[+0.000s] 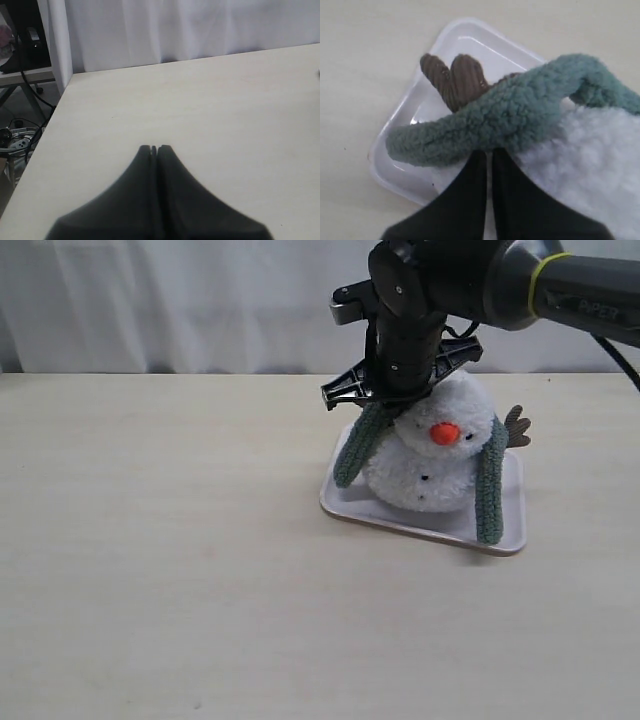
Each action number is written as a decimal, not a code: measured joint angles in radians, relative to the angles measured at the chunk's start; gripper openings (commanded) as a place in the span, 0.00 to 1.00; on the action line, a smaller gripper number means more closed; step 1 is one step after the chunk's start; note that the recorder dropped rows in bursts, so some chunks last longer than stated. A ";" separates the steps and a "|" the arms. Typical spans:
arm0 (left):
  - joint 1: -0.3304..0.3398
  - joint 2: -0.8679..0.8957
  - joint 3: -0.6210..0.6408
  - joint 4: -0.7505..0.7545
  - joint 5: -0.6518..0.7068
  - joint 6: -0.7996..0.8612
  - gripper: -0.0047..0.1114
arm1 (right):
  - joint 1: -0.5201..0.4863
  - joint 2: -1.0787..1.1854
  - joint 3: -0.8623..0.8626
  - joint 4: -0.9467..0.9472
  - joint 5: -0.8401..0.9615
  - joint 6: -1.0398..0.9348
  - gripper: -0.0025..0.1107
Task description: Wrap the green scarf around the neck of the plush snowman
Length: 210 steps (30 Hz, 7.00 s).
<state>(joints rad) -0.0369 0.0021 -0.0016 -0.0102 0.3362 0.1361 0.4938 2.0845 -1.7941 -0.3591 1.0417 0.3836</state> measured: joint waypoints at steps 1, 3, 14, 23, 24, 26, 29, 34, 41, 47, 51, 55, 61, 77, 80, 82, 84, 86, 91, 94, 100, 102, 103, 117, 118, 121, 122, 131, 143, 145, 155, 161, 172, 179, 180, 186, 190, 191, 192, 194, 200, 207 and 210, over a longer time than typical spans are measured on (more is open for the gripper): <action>0.000 0.000 0.000 0.000 0.000 0.000 0.04 | 0.000 0.005 -0.002 0.000 0.015 -0.005 0.06; 0.000 0.000 0.000 0.000 0.000 0.000 0.04 | 0.000 0.017 -0.002 0.007 0.041 -0.028 0.06; 0.000 0.000 0.000 0.000 0.000 0.000 0.04 | 0.000 -0.081 -0.004 -0.016 -0.111 -0.051 0.06; 0.000 0.000 0.000 0.000 0.000 0.000 0.04 | 0.000 -0.023 -0.006 -0.045 -0.169 -0.051 0.06; 0.000 0.000 0.000 0.000 0.000 0.000 0.04 | 0.000 -0.023 -0.006 -0.045 -0.147 -0.051 0.06; 0.000 0.000 0.000 0.000 0.000 0.000 0.04 | 0.000 -0.023 -0.006 -0.045 -0.106 -0.051 0.06; 0.000 0.000 0.000 0.000 0.000 0.000 0.04 | 0.000 -0.020 -0.006 -0.045 -0.052 -0.051 0.06; 0.000 0.000 0.000 0.000 0.000 0.000 0.04 | 0.000 -0.009 -0.006 -0.045 -0.038 -0.051 0.06; 0.000 0.000 0.000 0.000 0.000 0.000 0.04 | 0.000 -0.015 -0.006 -0.045 -0.152 -0.051 0.06; 0.000 0.000 0.000 0.000 0.000 0.000 0.04 | 0.000 -0.017 -0.006 -0.124 -0.202 -0.025 0.06; 0.000 0.000 0.000 0.000 0.000 0.000 0.04 | -0.003 0.000 -0.006 -0.196 -0.173 0.029 0.06; 0.000 0.000 0.000 0.000 0.000 0.000 0.04 | -0.011 0.030 -0.006 -0.212 -0.120 0.049 0.06; 0.000 0.000 0.000 0.000 0.000 0.000 0.04 | -0.011 0.038 -0.006 -0.201 -0.082 0.047 0.06; 0.000 0.000 0.000 0.000 -0.002 0.000 0.04 | -0.011 0.038 -0.006 -0.026 -0.034 -0.030 0.06; 0.000 0.000 0.000 0.000 -0.002 0.000 0.04 | -0.011 0.029 -0.006 0.005 -0.026 -0.058 0.06; 0.000 0.000 0.000 0.000 -0.002 0.000 0.04 | -0.011 0.018 -0.006 0.025 -0.026 -0.067 0.06; 0.000 0.000 0.000 0.000 -0.002 0.000 0.04 | -0.011 -0.001 -0.006 0.051 -0.033 -0.074 0.06; 0.000 0.000 0.000 0.000 -0.002 0.000 0.04 | -0.011 -0.021 -0.006 0.088 -0.042 -0.097 0.06; 0.000 0.000 0.000 0.000 -0.002 0.000 0.04 | -0.011 -0.053 -0.006 0.233 -0.039 -0.209 0.14; 0.000 0.000 0.000 0.000 -0.002 0.000 0.04 | -0.011 -0.059 -0.006 0.342 -0.019 -0.286 0.28; 0.000 0.000 0.000 0.000 -0.002 0.000 0.04 | -0.004 -0.061 -0.006 0.523 0.068 -0.432 0.48; 0.000 0.000 0.000 0.000 -0.002 0.000 0.04 | 0.014 -0.061 -0.006 0.535 0.118 -0.444 0.48; 0.000 0.000 0.000 0.000 -0.002 0.000 0.04 | 0.024 -0.061 -0.003 0.536 0.131 -0.444 0.48; 0.000 0.000 0.000 0.000 -0.002 0.000 0.04 | 0.125 -0.055 0.145 0.221 0.052 -0.160 0.48; 0.000 0.000 0.000 0.000 -0.002 0.000 0.04 | 0.125 -0.055 0.154 0.221 0.041 -0.141 0.48; 0.000 0.000 0.000 0.000 -0.002 0.000 0.04 | 0.125 -0.055 0.188 0.227 -0.022 -0.079 0.48; 0.000 0.000 0.000 0.000 -0.002 0.000 0.04 | 0.125 -0.055 0.204 0.233 -0.054 -0.066 0.48; 0.000 0.000 0.000 0.000 -0.002 0.000 0.04 | 0.125 -0.055 0.343 0.193 -0.317 0.123 0.63; 0.000 0.000 0.000 0.000 -0.002 0.000 0.04 | 0.125 -0.055 0.487 -0.001 -0.599 0.440 0.63; 0.000 0.000 0.000 0.000 -0.002 0.000 0.04 | 0.125 -0.055 0.493 -0.072 -0.625 0.513 0.63; 0.000 0.000 0.000 0.000 -0.002 0.000 0.04 | 0.125 0.004 0.496 -0.287 -0.646 0.725 0.63; 0.000 0.000 0.000 0.000 -0.002 0.000 0.04 | 0.125 0.025 0.499 -0.354 -0.711 0.777 0.58; 0.000 0.000 0.000 0.000 -0.002 0.000 0.04 | 0.125 0.030 0.499 -0.501 -0.723 0.874 0.40; 0.000 0.000 0.000 0.000 -0.002 0.000 0.04 | 0.125 0.030 0.499 -0.509 -0.723 0.874 0.07; 0.000 0.000 0.000 0.000 -0.002 0.000 0.04 | 0.125 0.030 0.499 -0.509 -0.721 0.868 0.06; 0.000 0.000 0.000 0.000 -0.002 0.000 0.04 | 0.125 0.030 0.499 -0.486 -0.713 0.803 0.06; 0.000 0.000 0.000 0.000 -0.002 0.000 0.04 | 0.125 0.007 0.499 -0.421 -0.666 0.691 0.06; 0.000 0.000 0.000 0.000 -0.002 0.000 0.04 | 0.125 -0.014 0.499 -0.385 -0.631 0.636 0.06; 0.000 0.000 0.000 0.000 -0.002 0.000 0.04 | 0.125 -0.025 0.499 -0.367 -0.611 0.603 0.06; 0.000 0.000 0.000 0.000 0.000 0.000 0.04 | 0.125 -0.044 0.499 -0.334 -0.574 0.538 0.06; 0.000 0.000 0.000 0.000 0.000 0.000 0.04 | 0.125 -0.103 0.499 -0.148 -0.426 0.276 0.06; 0.000 0.000 0.000 0.000 0.000 0.000 0.04 | 0.125 -0.152 0.499 -0.104 -0.219 0.121 0.06; 0.000 0.000 0.000 0.000 0.000 0.000 0.04 | 0.125 -0.161 0.499 -0.104 -0.164 0.091 0.06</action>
<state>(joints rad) -0.0369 0.0021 -0.0016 -0.0102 0.3363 0.1361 0.6185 1.9239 -1.2947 -0.4626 0.8778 0.4743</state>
